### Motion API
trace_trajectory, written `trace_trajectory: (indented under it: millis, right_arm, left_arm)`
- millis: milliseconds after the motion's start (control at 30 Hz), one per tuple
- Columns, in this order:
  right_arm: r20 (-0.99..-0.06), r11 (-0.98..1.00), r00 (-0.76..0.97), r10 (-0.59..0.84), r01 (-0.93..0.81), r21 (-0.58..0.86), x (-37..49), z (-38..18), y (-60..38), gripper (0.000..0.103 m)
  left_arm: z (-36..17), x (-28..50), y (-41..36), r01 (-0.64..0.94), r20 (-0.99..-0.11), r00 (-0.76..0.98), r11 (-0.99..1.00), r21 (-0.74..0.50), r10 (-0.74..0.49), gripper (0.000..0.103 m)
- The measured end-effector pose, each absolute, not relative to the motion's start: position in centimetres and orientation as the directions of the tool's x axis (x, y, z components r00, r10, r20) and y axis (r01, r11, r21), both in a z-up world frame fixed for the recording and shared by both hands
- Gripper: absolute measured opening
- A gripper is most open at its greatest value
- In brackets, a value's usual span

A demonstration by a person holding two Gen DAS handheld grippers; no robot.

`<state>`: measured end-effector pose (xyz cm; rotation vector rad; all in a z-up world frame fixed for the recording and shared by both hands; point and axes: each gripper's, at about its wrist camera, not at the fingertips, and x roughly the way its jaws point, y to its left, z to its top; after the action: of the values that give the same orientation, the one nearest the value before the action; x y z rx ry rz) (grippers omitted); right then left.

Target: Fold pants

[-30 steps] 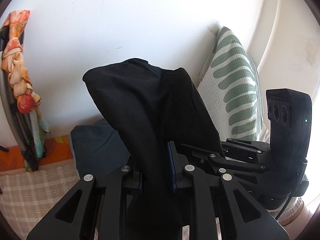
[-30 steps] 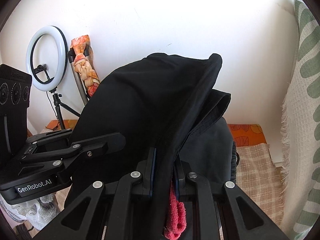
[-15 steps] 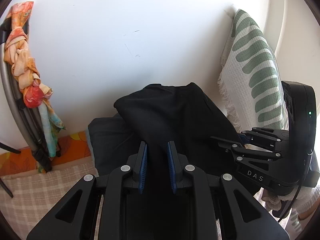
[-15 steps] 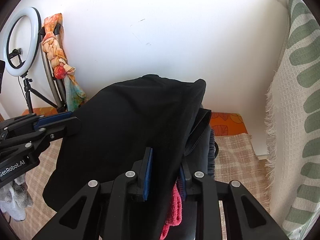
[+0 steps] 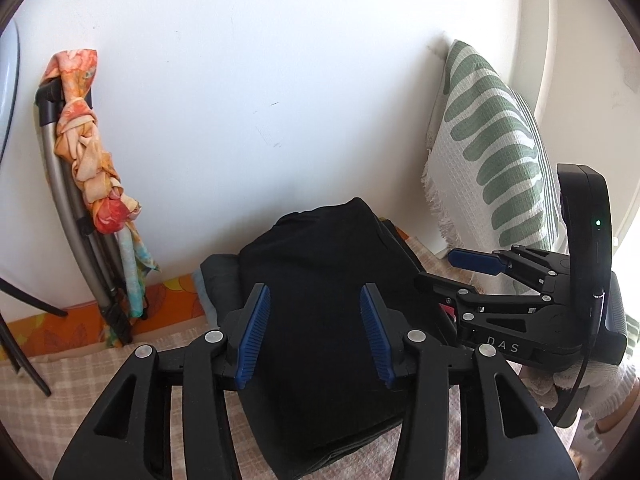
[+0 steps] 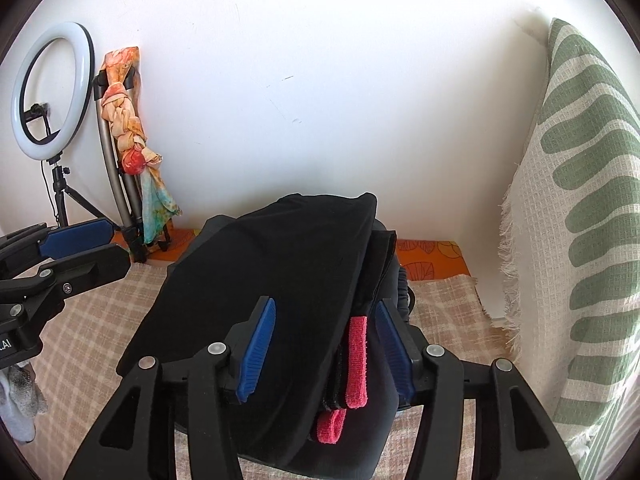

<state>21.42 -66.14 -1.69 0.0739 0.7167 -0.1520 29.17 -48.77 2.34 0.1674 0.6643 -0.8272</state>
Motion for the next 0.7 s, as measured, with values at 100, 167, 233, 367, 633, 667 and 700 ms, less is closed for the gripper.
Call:
trace_trajectory:
  millis: [100, 167, 233, 367, 633, 667, 700]
  right_arm:
    - [-0.646, 0.986, 0.753, -0.125, 0.169, 0.006, 20.2, -1.2, -65.5, 0.056]
    - [-0.64, 0.985, 0.757, -0.13, 0.173, 0.006, 19.4, -0.9, -65.1, 0.056]
    - [-0.633, 0.985, 0.763, -0.13, 0.171, 0.004, 18.5, -0.6, -64.5, 0.057]
    - [-0.596, 0.986, 0.791, -0.138, 0.166, -0.008, 16.4, 0.3, -63.1, 0.086]
    - [-0.552, 0.987, 0.827, -0.108, 0.154, 0.037, 11.6, 2.0, -60.0, 0.094]
    - [-0.546, 0.988, 0.831, -0.109, 0.153, 0.034, 10.9, 2.2, -59.4, 0.094]
    - [-0.541, 0.988, 0.834, -0.112, 0.153, 0.031, 10.2, 2.3, -58.9, 0.094]
  left_arm:
    - [2.9, 28.3, -48.0, 0.728, -0.605, 0.481, 0.673, -0.127, -0.634, 0.048]
    - [3.2, 27.7, -47.4, 0.726, -0.603, 0.476, 0.673, -0.14, -0.64, 0.06]
    - [3.5, 27.2, -46.8, 0.723, -0.601, 0.472, 0.673, -0.154, -0.645, 0.071]
    - [4.0, 26.0, -45.4, 0.716, -0.595, 0.473, 0.677, -0.17, -0.65, 0.075]
    - [4.7, 22.2, -42.7, 0.719, -0.589, 0.481, 0.677, -0.157, -0.649, 0.081]
    - [4.9, 21.6, -42.3, 0.718, -0.587, 0.488, 0.679, -0.151, -0.647, 0.081]
    - [5.1, 20.9, -41.8, 0.718, -0.582, 0.496, 0.681, -0.142, -0.644, 0.081]
